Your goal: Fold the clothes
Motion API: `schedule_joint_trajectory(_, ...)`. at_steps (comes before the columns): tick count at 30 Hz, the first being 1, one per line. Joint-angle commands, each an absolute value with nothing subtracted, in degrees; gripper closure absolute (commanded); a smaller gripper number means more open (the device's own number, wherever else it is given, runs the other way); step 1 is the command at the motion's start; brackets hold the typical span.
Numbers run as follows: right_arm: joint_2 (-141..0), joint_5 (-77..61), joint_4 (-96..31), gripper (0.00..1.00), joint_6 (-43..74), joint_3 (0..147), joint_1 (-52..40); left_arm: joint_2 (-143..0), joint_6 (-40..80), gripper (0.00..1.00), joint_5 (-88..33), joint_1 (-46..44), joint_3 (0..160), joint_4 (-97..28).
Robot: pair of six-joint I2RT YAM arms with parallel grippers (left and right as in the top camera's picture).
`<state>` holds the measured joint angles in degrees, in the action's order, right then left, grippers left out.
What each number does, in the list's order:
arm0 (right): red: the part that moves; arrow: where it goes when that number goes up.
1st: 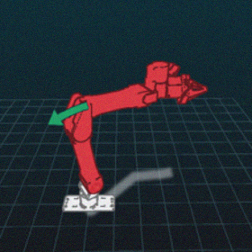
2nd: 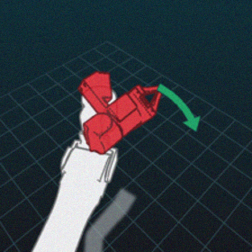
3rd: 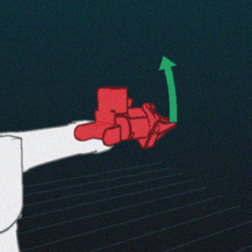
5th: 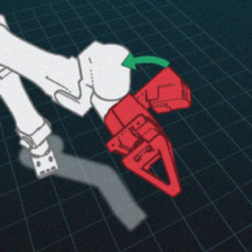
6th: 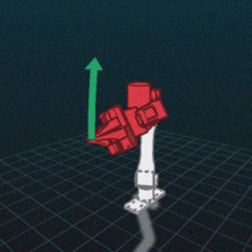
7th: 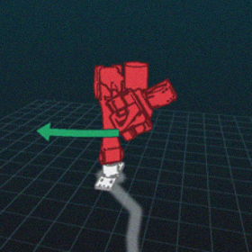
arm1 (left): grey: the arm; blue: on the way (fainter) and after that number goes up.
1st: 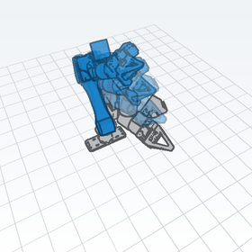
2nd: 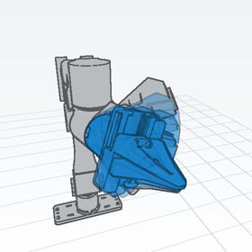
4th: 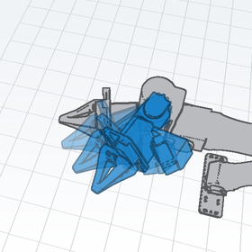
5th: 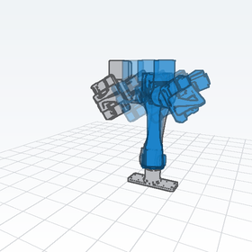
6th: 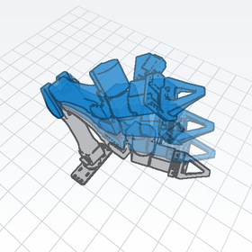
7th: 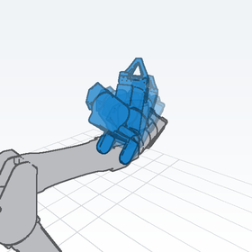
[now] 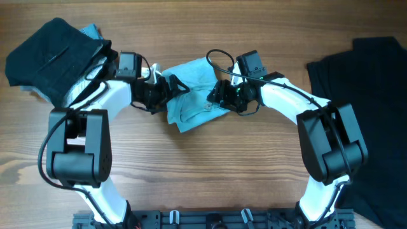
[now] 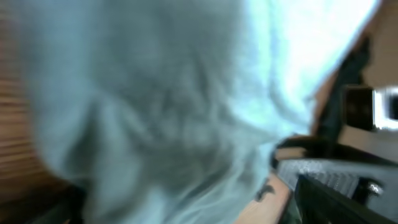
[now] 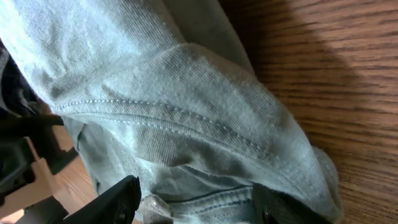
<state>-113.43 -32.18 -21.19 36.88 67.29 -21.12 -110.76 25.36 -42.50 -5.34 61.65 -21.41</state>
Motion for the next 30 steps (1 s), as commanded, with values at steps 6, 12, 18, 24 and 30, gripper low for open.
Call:
schedule_joint_trajectory(6, -115.3, -32.0, -21.5, 0.37, 37.5, 67.1, -21.4, -115.4, 32.5, 0.21, -42.4, -13.0, 55.7, -8.9)
schedule_joint_trajectory(12, -115.3, -32.0, -22.1, 0.48, 37.5, 67.1, -21.2, -115.4, 32.7, 0.91, -38.9, -13.1, 55.7, -8.5)
schedule_joint_trajectory(18, -107.9, -33.4, -31.4, 0.51, 32.7, 67.1, -15.4, -110.8, 28.9, 0.96, -39.2, -8.4, 57.2, -16.1)
schedule_joint_trajectory(24, -94.7, -36.8, -33.6, 0.47, 19.6, 67.1, -10.9, -98.6, 22.7, 0.96, -39.1, -2.3, 69.2, -33.5)
schedule_joint_trajectory(30, -90.4, -33.9, -34.0, 0.46, 19.7, 67.1, -10.9, -89.1, 22.7, 0.96, -38.7, 7.7, 83.4, -34.8)
